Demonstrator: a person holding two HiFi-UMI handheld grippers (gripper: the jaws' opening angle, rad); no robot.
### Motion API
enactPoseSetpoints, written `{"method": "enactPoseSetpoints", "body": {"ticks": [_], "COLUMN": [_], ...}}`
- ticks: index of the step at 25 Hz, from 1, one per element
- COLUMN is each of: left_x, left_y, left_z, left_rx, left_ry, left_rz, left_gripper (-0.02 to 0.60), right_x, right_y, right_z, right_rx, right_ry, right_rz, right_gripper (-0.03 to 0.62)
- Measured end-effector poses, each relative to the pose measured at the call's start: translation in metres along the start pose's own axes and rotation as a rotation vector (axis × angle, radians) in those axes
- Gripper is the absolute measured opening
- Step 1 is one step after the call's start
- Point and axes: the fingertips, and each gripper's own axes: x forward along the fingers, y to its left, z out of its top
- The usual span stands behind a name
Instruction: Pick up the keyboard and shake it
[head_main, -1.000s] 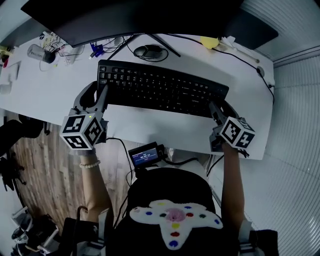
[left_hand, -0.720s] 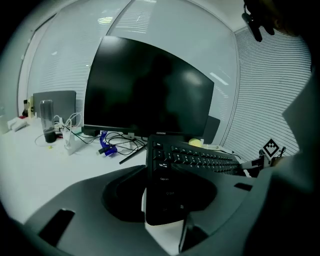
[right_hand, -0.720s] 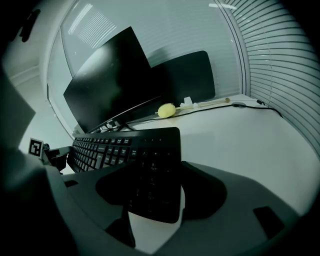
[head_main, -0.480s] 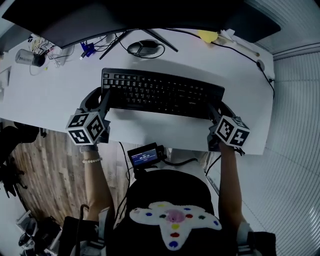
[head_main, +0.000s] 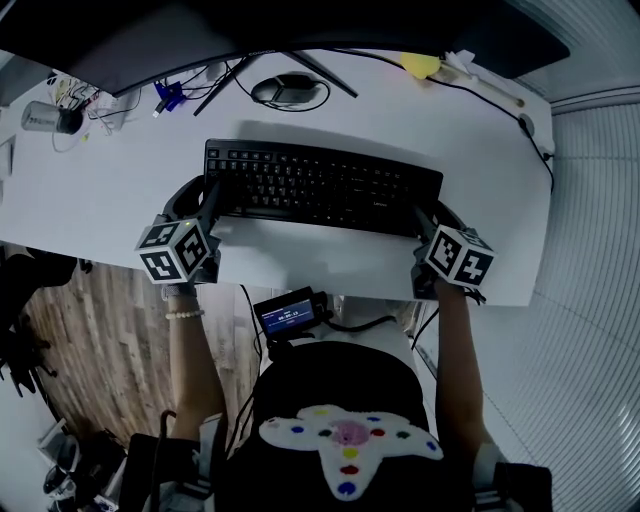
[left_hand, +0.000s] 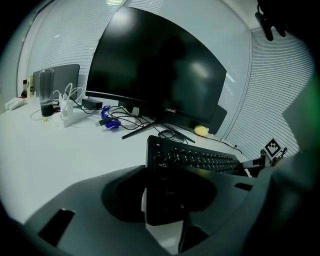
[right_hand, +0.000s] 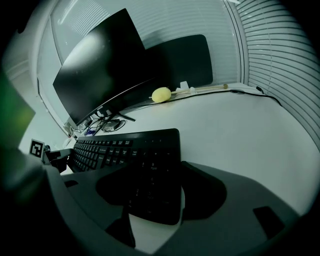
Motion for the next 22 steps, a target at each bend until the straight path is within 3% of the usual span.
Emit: {"method": "enactPoseSetpoints", "body": {"ticks": [11, 17, 22], "left_x": [0.015, 0.018, 0.016], "left_y": [0.007, 0.009, 0.009], "left_z": [-0.024, -0.024, -0.023], "left_rx": [-0.043, -0.057, -0.041], "left_ry": [0.058, 0.051, 0.042], "left_rz": [-0.002, -0.004, 0.051], "left_gripper": [0.176, 0.176, 0.176], "right_x": [0.004, 0.003, 0.002], "right_y": [-0.002, -0.001, -0.001], "right_z": [0.001, 0.002, -0.001], "right_rx": [-0.042, -0.041, -0.003], "right_ry": [-0.005, -0.013, -0.044], "right_rz": [-0.037, -0.048, -0.068], "right_gripper": [0.279, 0.279, 0.278]}}
